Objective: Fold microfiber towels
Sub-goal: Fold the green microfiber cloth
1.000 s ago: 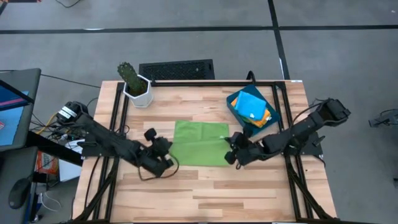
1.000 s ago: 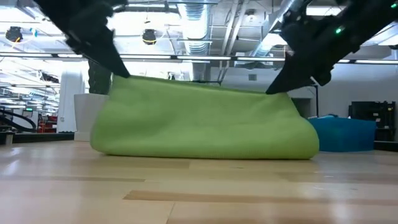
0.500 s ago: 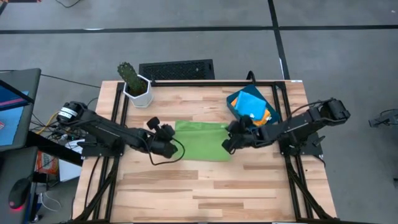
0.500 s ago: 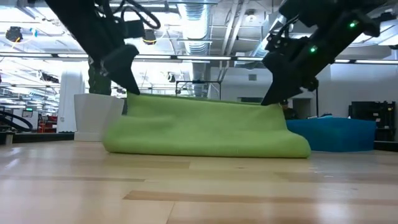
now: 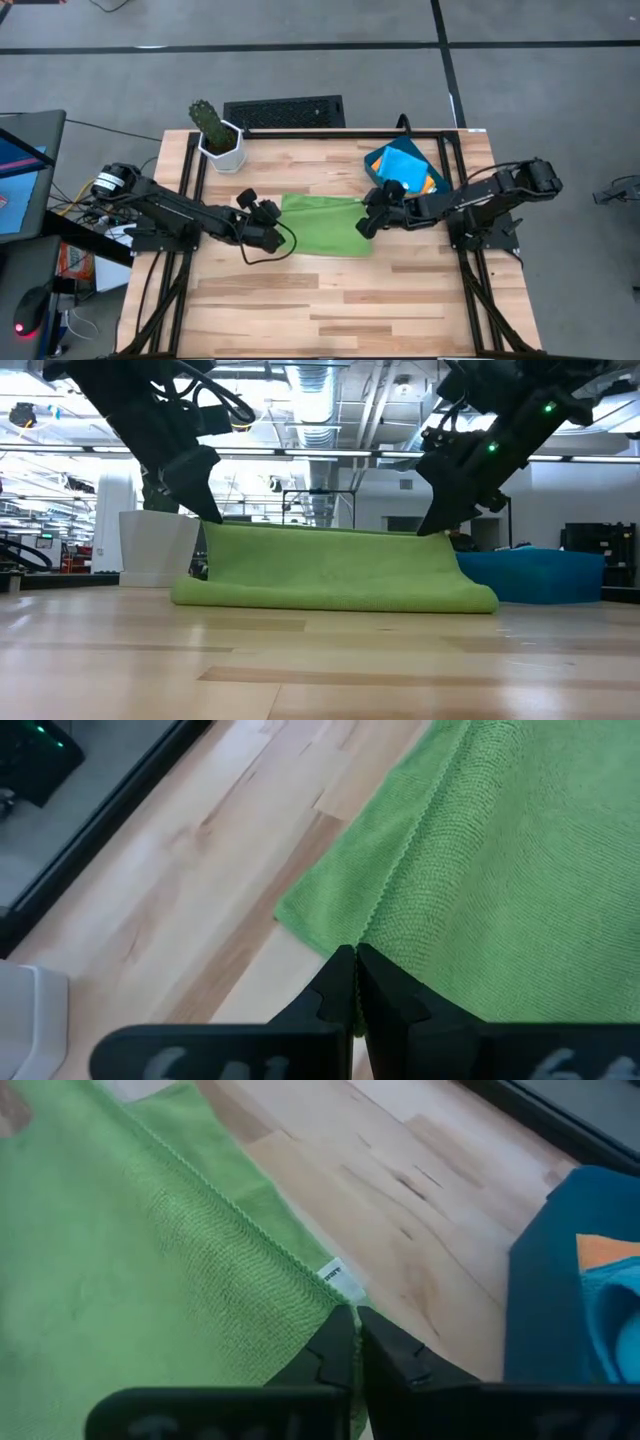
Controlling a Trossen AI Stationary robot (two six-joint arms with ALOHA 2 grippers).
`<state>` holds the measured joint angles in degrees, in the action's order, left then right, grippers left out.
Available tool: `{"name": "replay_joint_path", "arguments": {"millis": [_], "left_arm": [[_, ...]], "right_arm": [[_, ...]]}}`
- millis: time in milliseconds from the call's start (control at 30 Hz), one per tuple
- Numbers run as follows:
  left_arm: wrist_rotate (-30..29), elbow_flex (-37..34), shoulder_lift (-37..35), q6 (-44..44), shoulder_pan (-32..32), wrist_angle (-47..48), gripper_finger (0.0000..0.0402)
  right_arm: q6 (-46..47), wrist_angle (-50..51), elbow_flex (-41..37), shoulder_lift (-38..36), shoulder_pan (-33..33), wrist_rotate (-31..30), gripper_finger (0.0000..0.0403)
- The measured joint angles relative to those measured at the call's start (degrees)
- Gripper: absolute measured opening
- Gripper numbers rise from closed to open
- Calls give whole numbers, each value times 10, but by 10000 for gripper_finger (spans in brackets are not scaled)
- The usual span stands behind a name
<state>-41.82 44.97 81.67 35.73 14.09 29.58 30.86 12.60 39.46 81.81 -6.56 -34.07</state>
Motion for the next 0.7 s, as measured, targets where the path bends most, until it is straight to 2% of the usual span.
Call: {"name": "replay_joint_path", "arguments": {"millis": [167,367,600,700], "left_arm": [[0,-1,0,7,0,3,0],[-5,-1,0,14,0,5,9],[-3,-1,0,2,-4,1,88],[36,-1,0,-3,-15,-5,129]], "right_arm": [[-14,-11,0,0,13,39,51],[-24,-2,-1,0,36,56,80],[-25,4,-1,0,55,60,123],[-25,3,-1,0,55,63,135]]}}
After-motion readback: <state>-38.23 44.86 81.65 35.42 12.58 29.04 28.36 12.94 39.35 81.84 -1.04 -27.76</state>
